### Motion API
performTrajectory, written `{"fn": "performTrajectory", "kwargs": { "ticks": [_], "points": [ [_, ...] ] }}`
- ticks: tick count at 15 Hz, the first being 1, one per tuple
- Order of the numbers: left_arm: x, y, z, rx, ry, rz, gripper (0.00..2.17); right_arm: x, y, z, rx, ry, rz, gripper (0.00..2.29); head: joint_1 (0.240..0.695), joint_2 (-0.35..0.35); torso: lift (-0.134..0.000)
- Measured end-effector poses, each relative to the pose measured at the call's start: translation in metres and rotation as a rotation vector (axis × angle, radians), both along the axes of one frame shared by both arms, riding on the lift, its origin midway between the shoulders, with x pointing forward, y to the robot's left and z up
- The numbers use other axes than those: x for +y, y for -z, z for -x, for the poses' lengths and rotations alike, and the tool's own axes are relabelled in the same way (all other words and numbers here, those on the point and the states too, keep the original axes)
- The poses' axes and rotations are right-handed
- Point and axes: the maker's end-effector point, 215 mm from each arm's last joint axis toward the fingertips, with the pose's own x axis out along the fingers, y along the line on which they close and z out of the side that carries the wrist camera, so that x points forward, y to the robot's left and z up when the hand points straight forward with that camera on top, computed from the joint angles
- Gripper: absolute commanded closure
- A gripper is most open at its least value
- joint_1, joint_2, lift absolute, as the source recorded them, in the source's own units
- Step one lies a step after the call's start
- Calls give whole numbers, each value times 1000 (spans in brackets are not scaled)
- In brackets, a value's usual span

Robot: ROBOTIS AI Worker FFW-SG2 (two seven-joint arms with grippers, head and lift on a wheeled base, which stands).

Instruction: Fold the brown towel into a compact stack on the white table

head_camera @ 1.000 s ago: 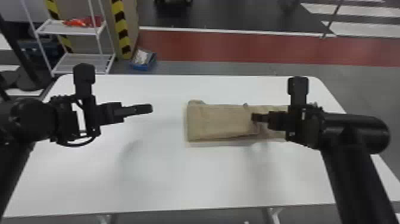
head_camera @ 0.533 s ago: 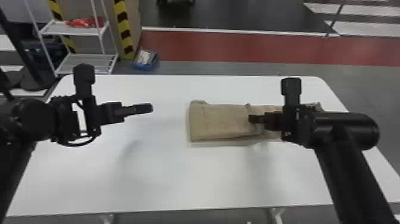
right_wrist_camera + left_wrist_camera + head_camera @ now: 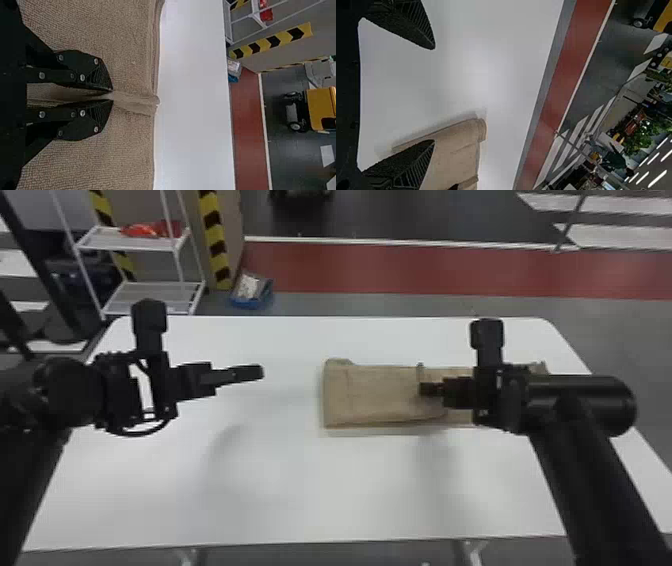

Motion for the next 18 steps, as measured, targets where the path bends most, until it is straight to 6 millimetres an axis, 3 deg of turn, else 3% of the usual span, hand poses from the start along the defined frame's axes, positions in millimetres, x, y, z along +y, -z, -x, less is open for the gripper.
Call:
{"fn": "performTrajectory", "kwargs": {
  "ticks": [3, 11, 13, 14, 18],
  "points": [
    [1, 1, 0, 1, -2, 0, 39, 1, 0, 3, 0, 0, -28, 1116, 695, -36, -120],
    [1, -1, 2, 3, -4, 13, 39, 5, -23, 12, -15, -6, -32, 1116, 695, -33, -120],
    [4, 1, 4, 8, -6, 13, 39, 6, -39, 12, -43, -6, -53, 1119, 695, -30, -120],
    [6, 1, 4, 9, -9, 11, 39, 3, -50, 11, -64, -4, -69, 1234, 695, -29, -120],
    [24, -5, 3, 2, -28, 0, 39, -36, -104, 4, -168, 47, -165, 1237, 685, -47, -120]
  ]
}}
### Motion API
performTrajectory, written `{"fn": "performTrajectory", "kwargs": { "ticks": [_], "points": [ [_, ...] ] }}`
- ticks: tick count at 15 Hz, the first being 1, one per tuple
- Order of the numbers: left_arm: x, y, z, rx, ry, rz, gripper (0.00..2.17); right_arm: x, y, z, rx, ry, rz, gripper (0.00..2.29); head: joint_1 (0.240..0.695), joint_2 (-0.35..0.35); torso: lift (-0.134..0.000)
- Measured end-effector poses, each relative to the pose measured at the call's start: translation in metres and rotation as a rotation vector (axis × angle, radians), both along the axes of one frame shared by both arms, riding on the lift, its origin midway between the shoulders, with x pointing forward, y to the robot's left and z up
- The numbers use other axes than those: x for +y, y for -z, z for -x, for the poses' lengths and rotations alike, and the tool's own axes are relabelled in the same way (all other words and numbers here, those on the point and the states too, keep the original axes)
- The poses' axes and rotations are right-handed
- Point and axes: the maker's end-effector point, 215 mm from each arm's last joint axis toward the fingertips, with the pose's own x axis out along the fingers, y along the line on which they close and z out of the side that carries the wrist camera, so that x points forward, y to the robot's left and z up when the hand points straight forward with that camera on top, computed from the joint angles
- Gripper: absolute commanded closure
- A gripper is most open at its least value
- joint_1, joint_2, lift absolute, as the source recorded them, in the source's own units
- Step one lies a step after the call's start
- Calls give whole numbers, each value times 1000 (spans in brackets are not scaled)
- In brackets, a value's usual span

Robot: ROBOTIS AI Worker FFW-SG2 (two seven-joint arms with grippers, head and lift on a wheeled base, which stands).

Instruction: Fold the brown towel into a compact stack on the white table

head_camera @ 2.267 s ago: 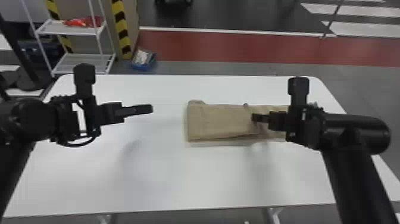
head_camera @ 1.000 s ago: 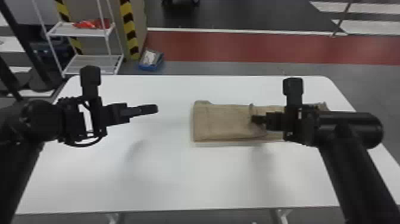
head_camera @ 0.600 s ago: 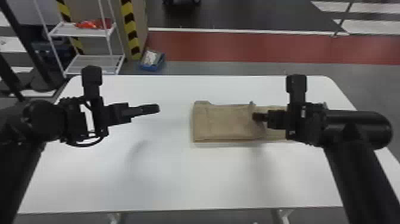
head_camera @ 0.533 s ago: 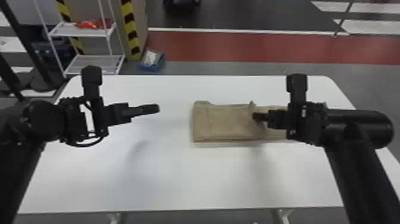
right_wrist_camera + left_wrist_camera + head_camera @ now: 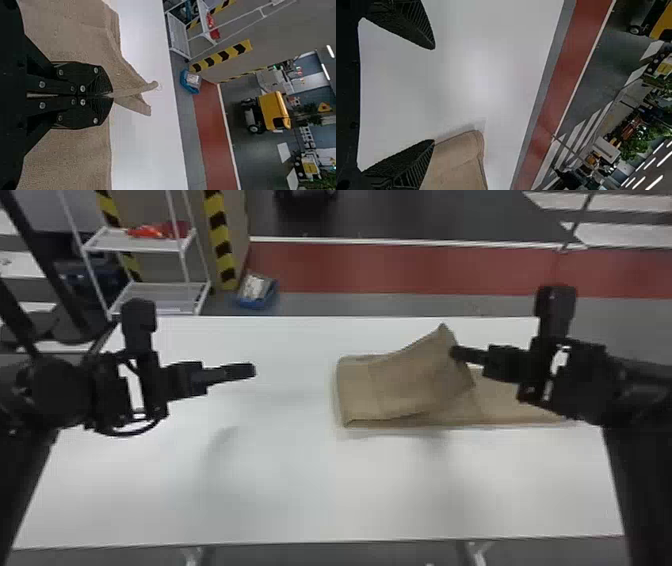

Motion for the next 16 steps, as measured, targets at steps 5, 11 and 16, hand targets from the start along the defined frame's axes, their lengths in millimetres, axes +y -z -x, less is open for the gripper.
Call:
{"fn": "performTrajectory", "kwargs": {
  "ticks": [5, 11, 16],
  "points": [
    [5, -1, 3, 1, -2, -9, 39, -92, -31, 21, -63, 131, -100, 1237, 674, -124, -120],
    [1, 1, 4, 2, 7, -20, 39, -181, -29, 39, -53, 228, -64, 1237, 678, -207, -120],
    [2, 12, 11, 20, 8, -26, 39, -216, -21, 41, -33, 258, -25, 1234, 685, -239, -120]
  ]
}}
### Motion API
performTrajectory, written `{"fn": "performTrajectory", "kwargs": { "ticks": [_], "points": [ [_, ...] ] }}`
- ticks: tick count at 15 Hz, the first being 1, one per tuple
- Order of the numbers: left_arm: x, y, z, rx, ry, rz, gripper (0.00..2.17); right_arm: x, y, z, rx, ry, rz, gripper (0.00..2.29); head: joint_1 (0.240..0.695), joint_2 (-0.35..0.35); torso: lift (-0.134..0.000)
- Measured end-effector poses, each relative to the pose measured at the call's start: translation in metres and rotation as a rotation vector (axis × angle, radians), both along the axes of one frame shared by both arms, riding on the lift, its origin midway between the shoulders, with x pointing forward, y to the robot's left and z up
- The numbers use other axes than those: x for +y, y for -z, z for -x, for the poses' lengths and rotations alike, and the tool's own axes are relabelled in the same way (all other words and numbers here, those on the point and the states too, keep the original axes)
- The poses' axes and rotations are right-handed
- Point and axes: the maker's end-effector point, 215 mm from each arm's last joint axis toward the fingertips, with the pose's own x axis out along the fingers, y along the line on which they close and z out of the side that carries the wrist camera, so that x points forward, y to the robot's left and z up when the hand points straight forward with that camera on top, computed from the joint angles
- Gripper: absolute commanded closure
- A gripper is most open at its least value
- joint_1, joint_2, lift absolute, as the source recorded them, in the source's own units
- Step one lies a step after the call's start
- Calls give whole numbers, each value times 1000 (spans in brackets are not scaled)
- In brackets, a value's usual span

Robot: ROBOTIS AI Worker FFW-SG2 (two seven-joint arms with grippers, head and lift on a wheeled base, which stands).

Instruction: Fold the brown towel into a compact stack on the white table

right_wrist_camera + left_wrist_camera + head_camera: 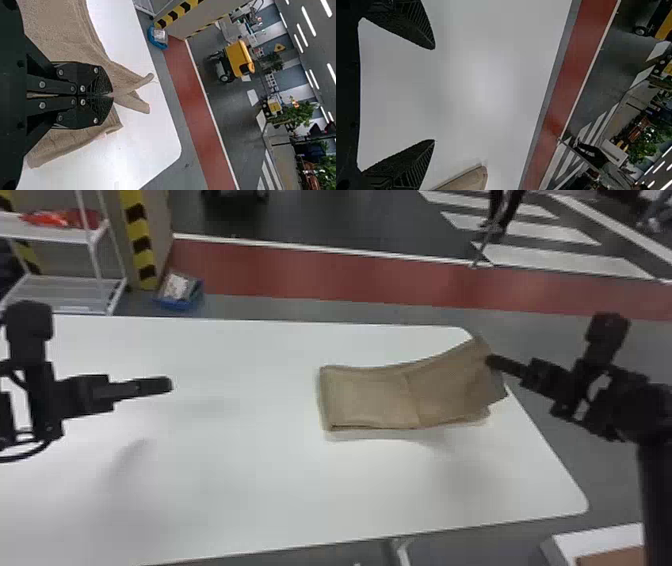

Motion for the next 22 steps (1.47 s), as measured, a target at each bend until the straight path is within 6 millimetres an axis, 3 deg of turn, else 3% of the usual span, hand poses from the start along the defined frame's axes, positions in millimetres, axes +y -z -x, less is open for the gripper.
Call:
{"fn": "performTrajectory", "kwargs": {
  "ticks": [3, 4, 6, 7, 10, 15, 19, 22],
  "points": [
    [0, 6, 5, 7, 1, 2, 39, -19, 29, -6, 16, 22, 38, 1231, 695, -257, -120],
    [0, 6, 6, 8, 2, 2, 39, -25, 37, -8, 14, 28, 62, 1106, 695, -262, -120],
    [1, 8, 9, 10, 2, -1, 39, -38, 51, -15, -7, 50, 131, 259, 695, -269, -120],
    [1, 9, 9, 10, 3, -2, 39, -42, 56, -17, -16, 59, 157, 16, 695, -272, -120],
    [1, 8, 12, 5, 8, -7, 39, -53, 70, -14, -6, 83, 189, 39, 695, -284, -120],
    [1, 8, 13, 3, 12, -12, 39, -82, 87, 15, 27, 132, 165, 90, 695, -315, -120],
    [-20, 10, 17, 3, 43, -5, 46, -90, 102, 40, 25, 144, 117, 113, 695, -345, -120],
    [-46, 6, 16, -32, 64, -5, 43, -89, 92, 41, -1, 148, 90, 117, 695, -350, -120]
  ]
}}
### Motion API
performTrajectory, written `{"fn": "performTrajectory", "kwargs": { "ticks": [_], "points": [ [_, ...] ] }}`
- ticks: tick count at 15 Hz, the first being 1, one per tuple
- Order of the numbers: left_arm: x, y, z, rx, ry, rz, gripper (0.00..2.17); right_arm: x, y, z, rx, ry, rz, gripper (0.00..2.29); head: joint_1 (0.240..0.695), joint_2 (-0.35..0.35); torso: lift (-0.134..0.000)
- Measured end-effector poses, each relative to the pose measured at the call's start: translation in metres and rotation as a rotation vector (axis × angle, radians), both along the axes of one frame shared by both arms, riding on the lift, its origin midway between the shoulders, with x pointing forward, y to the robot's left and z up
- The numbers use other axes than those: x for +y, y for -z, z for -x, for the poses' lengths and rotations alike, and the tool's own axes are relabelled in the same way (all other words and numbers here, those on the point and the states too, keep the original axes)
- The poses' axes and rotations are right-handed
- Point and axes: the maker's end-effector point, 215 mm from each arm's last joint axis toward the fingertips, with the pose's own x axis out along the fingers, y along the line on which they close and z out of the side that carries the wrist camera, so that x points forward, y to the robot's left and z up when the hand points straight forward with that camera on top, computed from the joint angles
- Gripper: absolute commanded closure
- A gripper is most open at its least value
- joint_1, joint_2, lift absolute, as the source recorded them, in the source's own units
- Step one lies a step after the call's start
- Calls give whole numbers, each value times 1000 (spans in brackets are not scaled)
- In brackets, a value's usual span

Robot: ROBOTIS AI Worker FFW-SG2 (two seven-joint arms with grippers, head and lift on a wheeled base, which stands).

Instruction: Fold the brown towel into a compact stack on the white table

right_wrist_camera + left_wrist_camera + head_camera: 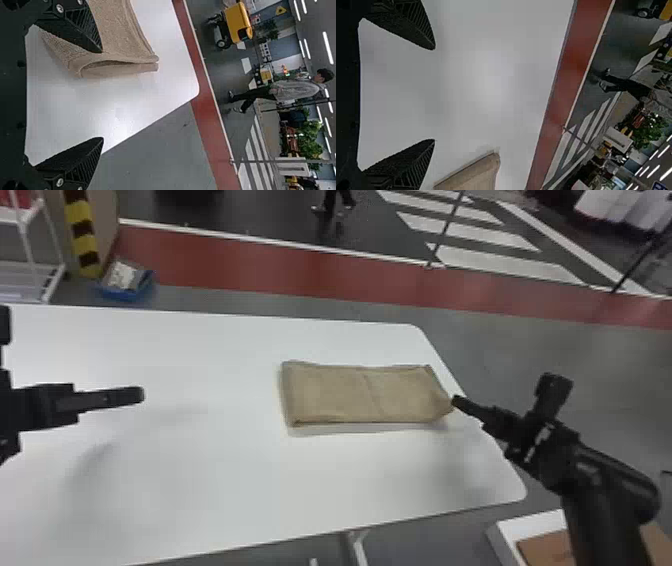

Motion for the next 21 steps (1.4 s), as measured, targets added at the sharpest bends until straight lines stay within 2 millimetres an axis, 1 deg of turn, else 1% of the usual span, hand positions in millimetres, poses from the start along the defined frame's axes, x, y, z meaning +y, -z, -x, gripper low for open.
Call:
{"fn": "performTrajectory", "kwargs": {
  "ticks": [1, 2, 3, 4, 5, 6, 7, 8, 9, 10, 11, 14, 16, 17, 19, 21],
  "points": [
    [-7, -3, -1, -12, 4, 6, 46, 1, -2, 0, 3, -3, -4, 127, 695, -350, -120],
    [-10, -6, -2, -20, 6, 11, 46, 3, -3, 1, 7, -9, -6, 208, 695, -350, -120],
    [-12, -8, -3, -26, 7, 13, 46, 9, -3, 2, 9, -27, -18, 387, 695, -350, -120],
    [-12, -10, -5, -33, 6, 12, 46, 16, -4, 2, 2, -46, -38, 758, 695, -350, -120],
    [-9, -12, -8, -44, 1, 7, 43, 26, -12, 0, -18, -66, -62, 1362, 695, -350, -120],
    [-7, -15, -10, -57, -4, 2, 43, 36, -22, -3, -36, -87, -82, 1855, 695, -350, -120],
    [-4, -17, -12, -69, -9, -8, 43, 53, -33, -7, -44, -126, -112, 2007, 695, -339, -120],
    [-1, -19, -13, -82, -15, -14, 43, 73, -43, -11, -42, -176, -138, 2078, 695, -322, -120],
    [3, -21, -15, -91, -21, -17, 43, 89, -48, -16, -34, -213, -142, 2125, 695, -285, -120],
    [7, -24, -17, -100, -30, -18, 43, 107, -49, -20, -17, -249, -135, 2125, 695, -267, -120],
    [10, -27, -20, -112, -39, -17, 43, 125, -43, -23, 10, -278, -125, 2125, 695, -250, -120],
    [19, -30, -23, -134, -58, -15, 43, 175, -11, -24, 93, -343, -99, 2125, 695, -204, -120],
    [21, -31, -23, -139, -60, -16, 43, 200, 2, -24, 118, -371, -96, 2125, 695, -170, -120],
    [21, -31, -24, -139, -60, -17, 43, 209, 7, -24, 126, -383, -92, 2125, 695, -164, -120],
    [21, -32, -24, -142, -61, -16, 43, 221, 12, -24, 138, -401, -85, 2125, 695, -153, -120],
    [22, -33, -24, -145, -63, -15, 43, 233, 12, -28, 140, -416, -81, 2125, 695, -140, -120]
  ]
}}
